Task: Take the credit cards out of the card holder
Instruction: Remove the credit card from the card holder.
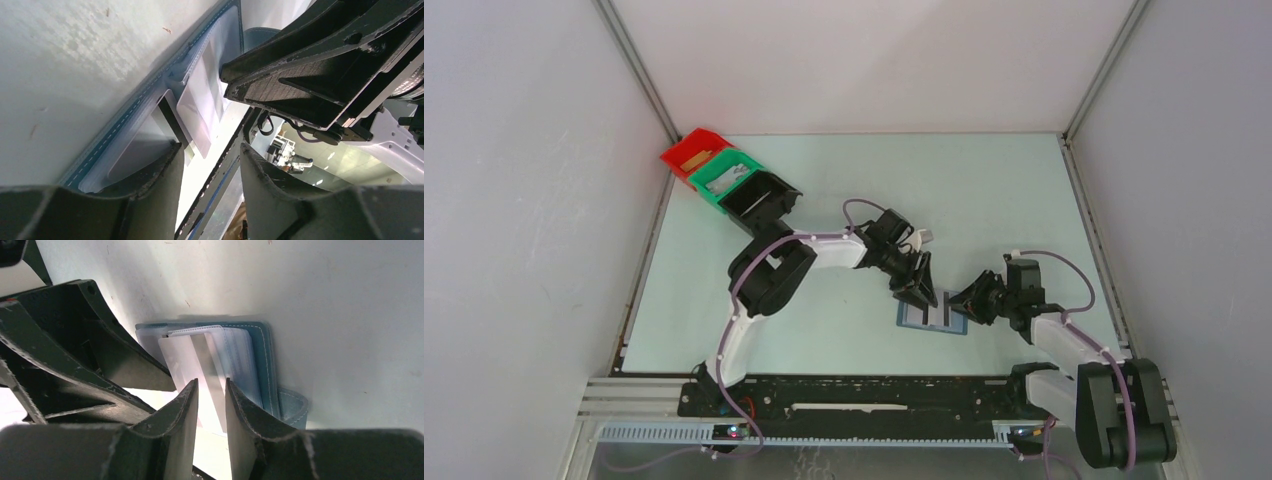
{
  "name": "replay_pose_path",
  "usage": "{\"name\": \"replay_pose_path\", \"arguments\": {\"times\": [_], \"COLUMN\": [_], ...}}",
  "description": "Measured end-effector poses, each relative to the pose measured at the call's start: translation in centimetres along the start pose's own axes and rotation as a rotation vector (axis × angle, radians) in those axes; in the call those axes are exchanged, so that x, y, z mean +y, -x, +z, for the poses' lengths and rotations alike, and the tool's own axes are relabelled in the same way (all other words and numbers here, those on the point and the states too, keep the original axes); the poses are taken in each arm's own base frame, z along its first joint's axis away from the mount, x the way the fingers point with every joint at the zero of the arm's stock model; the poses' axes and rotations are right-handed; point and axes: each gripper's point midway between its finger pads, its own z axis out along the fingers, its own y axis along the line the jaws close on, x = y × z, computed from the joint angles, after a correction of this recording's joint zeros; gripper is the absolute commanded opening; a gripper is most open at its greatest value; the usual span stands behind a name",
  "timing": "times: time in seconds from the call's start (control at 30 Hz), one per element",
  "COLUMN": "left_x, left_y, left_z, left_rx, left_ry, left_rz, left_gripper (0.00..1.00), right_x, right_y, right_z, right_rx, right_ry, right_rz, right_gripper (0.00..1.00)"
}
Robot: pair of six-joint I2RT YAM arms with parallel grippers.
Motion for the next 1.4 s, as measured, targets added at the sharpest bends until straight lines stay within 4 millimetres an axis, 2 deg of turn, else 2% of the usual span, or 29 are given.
{"name": "replay_pose_path", "arguments": {"times": [0.13, 0.3, 0.4, 0.6, 0.7, 0.73, 0.97, 1.13, 1.4], "left_x": [0.1, 0.2, 0.3, 0.7, 1.0, 1.0, 1.1, 2.0, 4.4], "left_y": [-0.4, -0.3, -0.1, 0.1, 0.2, 0.2, 0.4, 0.2, 0.8], "left_z": [0.4, 0.6, 0.7, 1.1, 1.4, 1.4, 1.0, -1.0, -7.2], "left_rx": [0.004, -0.004, -0.009, -0.016, -0.017, -0.017, -0.015, 0.001, -0.02], "left_ry": [-0.002, 0.0, 0.002, 0.001, 0.0, 0.0, -0.022, -0.019, 0.146], "left_rz": [-0.013, -0.022, -0.027, -0.031, -0.046, -0.047, -0.044, -0.034, 0.013], "left_gripper": [0.45, 0.27, 0.21, 0.18, 0.02, 0.0, 0.0, 0.0, 0.0], "right_x": [0.2, 0.4, 0.4, 0.4, 0.3, 0.3, 0.2, 0.2, 0.1], "right_y": [-0.1, -0.2, -0.2, -0.2, -0.2, -0.2, -0.3, -0.3, -0.2], "right_z": [0.2, 0.3, 0.3, 0.3, 0.3, 0.3, 0.3, 0.3, 0.3], "right_rx": [-0.001, 0.0, 0.0, -0.001, -0.002, -0.002, -0.008, -0.008, -0.01], "right_ry": [0.012, 0.017, 0.017, 0.019, 0.018, 0.017, 0.016, 0.015, 0.018], "right_rz": [0.006, 0.012, 0.014, 0.017, 0.017, 0.017, 0.021, 0.024, 0.031], "right_gripper": [0.35, 0.35, 0.34, 0.34, 0.34, 0.34, 0.33, 0.33, 0.33]}}
